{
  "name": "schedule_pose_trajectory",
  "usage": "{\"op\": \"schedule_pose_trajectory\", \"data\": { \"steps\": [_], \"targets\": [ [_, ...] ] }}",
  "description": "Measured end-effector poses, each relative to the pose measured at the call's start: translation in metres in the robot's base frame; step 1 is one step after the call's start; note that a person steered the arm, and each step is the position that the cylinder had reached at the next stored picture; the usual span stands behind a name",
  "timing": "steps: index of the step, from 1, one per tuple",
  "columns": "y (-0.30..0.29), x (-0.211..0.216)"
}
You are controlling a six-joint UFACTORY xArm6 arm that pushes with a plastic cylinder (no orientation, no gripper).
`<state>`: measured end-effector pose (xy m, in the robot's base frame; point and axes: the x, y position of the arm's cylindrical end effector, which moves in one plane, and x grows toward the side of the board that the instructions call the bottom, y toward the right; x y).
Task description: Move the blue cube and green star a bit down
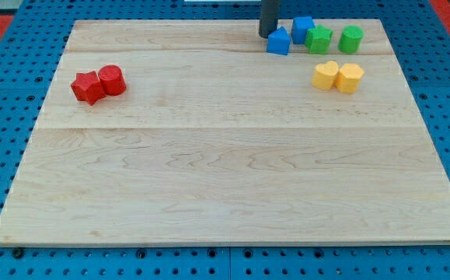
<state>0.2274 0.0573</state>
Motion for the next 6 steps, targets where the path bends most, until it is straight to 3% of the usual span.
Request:
{"op": "schedule_pose_trajectory", "data": {
  "steps": [1,3,6],
  "targets": [
    [-0.028,-0.032],
    [-0.011,-0.036],
    [0.058,-0.035]
  ]
}}
